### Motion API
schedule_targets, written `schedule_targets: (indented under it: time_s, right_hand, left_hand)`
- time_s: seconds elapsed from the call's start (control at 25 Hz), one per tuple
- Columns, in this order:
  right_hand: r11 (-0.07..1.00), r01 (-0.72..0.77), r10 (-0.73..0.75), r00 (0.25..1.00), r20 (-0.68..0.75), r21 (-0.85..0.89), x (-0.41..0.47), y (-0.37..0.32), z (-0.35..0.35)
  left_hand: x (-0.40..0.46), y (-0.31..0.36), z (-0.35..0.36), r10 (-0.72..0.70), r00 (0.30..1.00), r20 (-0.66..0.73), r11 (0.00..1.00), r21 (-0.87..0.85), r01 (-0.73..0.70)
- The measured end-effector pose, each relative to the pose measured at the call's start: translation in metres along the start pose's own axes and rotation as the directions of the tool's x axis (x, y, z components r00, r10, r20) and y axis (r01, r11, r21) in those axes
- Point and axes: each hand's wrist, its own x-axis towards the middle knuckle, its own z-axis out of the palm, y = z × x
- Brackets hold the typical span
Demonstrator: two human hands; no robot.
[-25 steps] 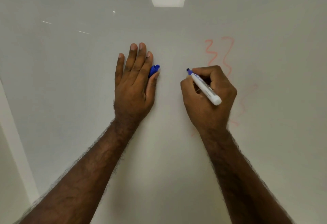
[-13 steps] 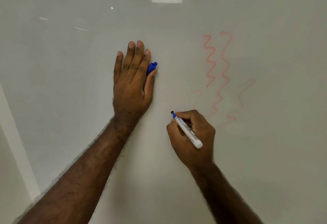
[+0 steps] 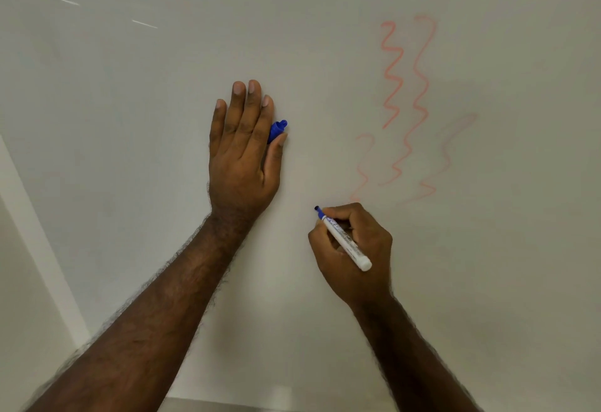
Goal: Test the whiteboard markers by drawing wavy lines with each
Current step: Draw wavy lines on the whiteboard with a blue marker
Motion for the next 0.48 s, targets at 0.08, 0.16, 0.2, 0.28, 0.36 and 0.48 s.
schedule_targets:
  time_s: [0.08,0.16,0.2,0.28,0.36,0.48]
  right_hand:
    - [0.999,0.027,-0.028,1.000,-0.004,-0.028,-0.002,-0.001,-0.002]
    - [0.999,-0.006,0.002,0.996,-0.094,-0.047,-0.002,0.001,-0.005]
    - [0.999,-0.023,0.017,0.993,-0.115,-0.048,-0.003,0.002,-0.005]
    - [0.998,-0.001,-0.003,0.997,-0.077,-0.057,-0.010,0.005,-0.003]
    - [0.997,0.025,-0.028,0.999,-0.046,-0.075,-0.016,0.007,-0.003]
    - [0.996,-0.021,0.013,0.996,-0.083,-0.090,-0.026,0.012,-0.004]
  left_hand:
    - [-0.006,0.000,0.000,0.000,1.000,-0.003,1.000,0.000,0.000]
    - [-0.013,0.001,0.000,-0.011,1.000,-0.002,1.000,-0.003,0.011]
    - [-0.017,0.002,0.000,-0.017,1.000,-0.002,1.000,-0.002,0.017]
    - [-0.025,0.003,-0.001,-0.021,1.000,-0.003,1.000,0.004,0.021]
    - [-0.030,0.003,-0.001,-0.019,1.000,-0.006,1.000,0.012,0.019]
    - [-0.036,0.003,-0.001,-0.025,1.000,-0.009,1.000,0.017,0.025]
